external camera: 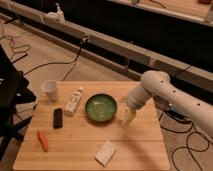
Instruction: Wipe the white sponge on the table
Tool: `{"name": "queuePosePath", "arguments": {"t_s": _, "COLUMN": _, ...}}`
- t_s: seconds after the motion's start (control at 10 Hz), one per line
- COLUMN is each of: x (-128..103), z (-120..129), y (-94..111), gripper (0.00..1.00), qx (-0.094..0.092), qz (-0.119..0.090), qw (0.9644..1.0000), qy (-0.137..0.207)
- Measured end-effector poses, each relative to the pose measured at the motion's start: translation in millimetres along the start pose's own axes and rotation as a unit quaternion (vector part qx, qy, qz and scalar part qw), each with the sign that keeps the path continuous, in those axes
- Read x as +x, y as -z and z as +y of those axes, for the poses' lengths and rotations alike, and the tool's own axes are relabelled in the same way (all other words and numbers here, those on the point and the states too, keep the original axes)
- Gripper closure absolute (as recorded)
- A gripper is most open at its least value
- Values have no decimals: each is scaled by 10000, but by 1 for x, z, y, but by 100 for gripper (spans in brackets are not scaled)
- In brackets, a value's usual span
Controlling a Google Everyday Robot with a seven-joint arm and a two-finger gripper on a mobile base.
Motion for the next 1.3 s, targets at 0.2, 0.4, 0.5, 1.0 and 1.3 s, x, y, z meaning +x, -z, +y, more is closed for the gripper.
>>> {"name": "queuePosePath", "arguments": {"t_s": 0.2, "x": -6, "z": 27, "y": -25, "gripper": 20, "qx": -491, "qz": -201, "qw": 9979, "qy": 362}}
{"name": "queuePosePath", "arguments": {"t_s": 0.4, "x": -12, "z": 64, "y": -47, "gripper": 20, "qx": -1071, "qz": -413, "qw": 9892, "qy": 909}}
{"name": "queuePosePath", "arguments": {"t_s": 0.5, "x": -14, "z": 79, "y": -52, "gripper": 20, "qx": -1292, "qz": -506, "qw": 9832, "qy": 1186}}
{"name": "queuePosePath", "arguments": {"t_s": 1.0, "x": -15, "z": 95, "y": -55, "gripper": 20, "qx": -1521, "qz": -561, "qw": 9749, "qy": 1526}}
{"name": "queuePosePath", "arguments": {"t_s": 1.3, "x": 7, "z": 84, "y": -65, "gripper": 20, "qx": -1520, "qz": 65, "qw": 9759, "qy": 1567}}
